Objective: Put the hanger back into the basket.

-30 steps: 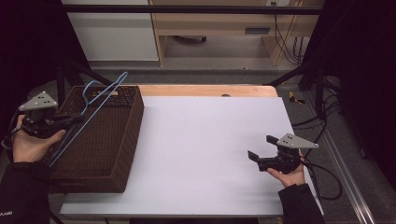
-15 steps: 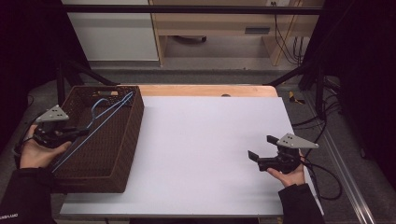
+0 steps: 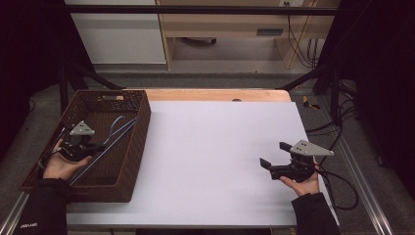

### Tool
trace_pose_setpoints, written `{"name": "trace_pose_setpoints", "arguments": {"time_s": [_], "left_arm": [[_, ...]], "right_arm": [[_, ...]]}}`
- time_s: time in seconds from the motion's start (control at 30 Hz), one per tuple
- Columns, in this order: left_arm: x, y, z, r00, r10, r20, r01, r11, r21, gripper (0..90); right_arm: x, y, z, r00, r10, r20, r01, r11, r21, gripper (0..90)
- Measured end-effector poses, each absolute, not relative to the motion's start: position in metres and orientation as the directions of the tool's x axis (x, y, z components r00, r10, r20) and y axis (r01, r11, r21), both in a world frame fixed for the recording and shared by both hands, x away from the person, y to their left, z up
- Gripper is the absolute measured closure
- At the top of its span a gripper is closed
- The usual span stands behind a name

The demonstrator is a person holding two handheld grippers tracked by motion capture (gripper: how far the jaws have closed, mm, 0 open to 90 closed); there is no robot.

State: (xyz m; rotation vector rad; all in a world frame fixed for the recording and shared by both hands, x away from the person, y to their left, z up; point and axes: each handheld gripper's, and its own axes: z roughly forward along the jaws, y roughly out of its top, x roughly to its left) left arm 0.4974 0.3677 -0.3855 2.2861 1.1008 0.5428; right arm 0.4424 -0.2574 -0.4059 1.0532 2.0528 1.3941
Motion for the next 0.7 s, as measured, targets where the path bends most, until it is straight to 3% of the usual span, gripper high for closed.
{"name": "trace_pose_setpoints", "arguments": {"time_s": [0.13, 0.27, 0.5, 0.7], "left_arm": [[0.498, 0.368, -0.389, 0.57, 0.812, 0.124, 0.611, -0.52, 0.597, 85.2], [0.495, 0.367, -0.383, 0.564, 0.817, 0.118, 0.617, -0.512, 0.597, 74.5], [0.478, 0.368, -0.359, 0.541, 0.836, 0.096, 0.548, -0.437, 0.713, 56.0], [0.456, 0.353, -0.339, 0.541, 0.84, 0.045, 0.426, -0.32, 0.846, 43.4]], "right_arm": [[0.442, -0.257, -0.406, -0.612, 0.789, 0.056, 0.343, 0.201, 0.917, 4.8], [0.442, -0.257, -0.405, -0.612, 0.789, 0.056, 0.342, 0.2, 0.918, 4.8], [0.44, -0.258, -0.401, -0.612, 0.789, 0.056, 0.333, 0.193, 0.923, 4.7], [0.439, -0.257, -0.398, -0.614, 0.787, 0.058, 0.323, 0.183, 0.928, 4.5]]}}
